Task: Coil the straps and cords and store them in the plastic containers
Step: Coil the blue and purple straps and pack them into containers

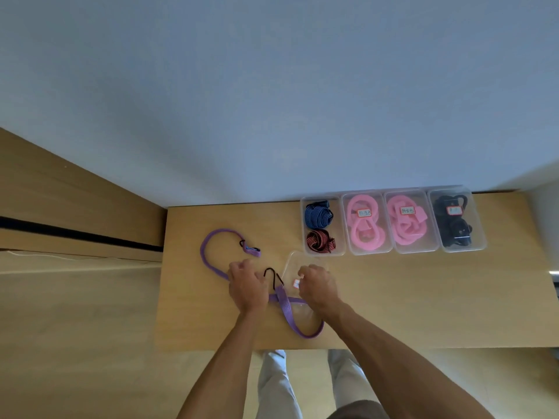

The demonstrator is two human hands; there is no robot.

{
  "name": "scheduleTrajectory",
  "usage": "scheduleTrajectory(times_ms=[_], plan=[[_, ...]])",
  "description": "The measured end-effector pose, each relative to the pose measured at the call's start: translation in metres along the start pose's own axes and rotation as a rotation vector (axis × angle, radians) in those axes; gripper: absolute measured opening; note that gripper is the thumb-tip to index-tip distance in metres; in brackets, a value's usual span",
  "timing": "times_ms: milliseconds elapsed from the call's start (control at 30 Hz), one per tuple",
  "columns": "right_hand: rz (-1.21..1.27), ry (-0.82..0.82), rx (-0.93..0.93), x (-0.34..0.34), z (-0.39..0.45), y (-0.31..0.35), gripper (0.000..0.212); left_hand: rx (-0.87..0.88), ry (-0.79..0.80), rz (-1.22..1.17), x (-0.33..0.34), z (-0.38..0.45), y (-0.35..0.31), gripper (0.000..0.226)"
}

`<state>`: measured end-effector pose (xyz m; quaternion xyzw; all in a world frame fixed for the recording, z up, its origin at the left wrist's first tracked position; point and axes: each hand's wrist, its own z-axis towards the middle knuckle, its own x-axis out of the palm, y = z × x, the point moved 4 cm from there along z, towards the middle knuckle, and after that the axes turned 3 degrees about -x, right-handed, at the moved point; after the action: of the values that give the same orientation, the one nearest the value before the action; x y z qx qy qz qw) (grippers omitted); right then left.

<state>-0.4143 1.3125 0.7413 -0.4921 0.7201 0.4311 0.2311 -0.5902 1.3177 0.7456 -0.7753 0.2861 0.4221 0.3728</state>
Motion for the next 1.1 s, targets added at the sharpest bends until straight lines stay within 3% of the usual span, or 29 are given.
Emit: scheduleTrajectory(times_ms=[133,267,433,567,633,833,933,1033,1100], plan=[[0.115,-0.016,0.101,0.025,0.014,0.024,0.028,0.123,-0.075,-0.013,-0.006,0.031,0.01,0.035],[0.155,0.066,0.22,0.051,0.028,0.039,0.033,0.308,-0.005,0.241,0.004,0.061,-0.008,0.053],[0.32,-0.006,0.368,0.06,0.033,0.045,0.037,0.371,0.038,0.359,0.012,0.072,-0.004,0.022],[0.54,-0.047,0.434,0.039,0.033,0.051,0.016,0.416,-0.021,0.144,-0.011,0.063,-0.008,0.014],[0.674,-0.1,0.444,0.022,0.028,0.057,0.009,0.329,0.021,-0.05,-0.027,0.057,-0.011,0.015],[1.042,-0.329,0.33,-0.047,0.003,0.093,0.005,0.115,0.543,-0.508,-0.059,0.03,-0.042,0.029],[1.057,-0.405,0.198,-0.084,-0.016,0.108,0.011,0.084,0.669,-0.85,-0.094,0.022,-0.06,0.026],[1.022,-0.519,0.073,-0.116,-0.038,0.117,0.015,0.185,0.755,-0.886,-0.127,0.011,-0.08,0.017],[1.094,-0.554,0.084,-0.13,-0.053,0.123,0.011,0.239,0.716,-0.908,-0.149,0.003,-0.096,0.012]])
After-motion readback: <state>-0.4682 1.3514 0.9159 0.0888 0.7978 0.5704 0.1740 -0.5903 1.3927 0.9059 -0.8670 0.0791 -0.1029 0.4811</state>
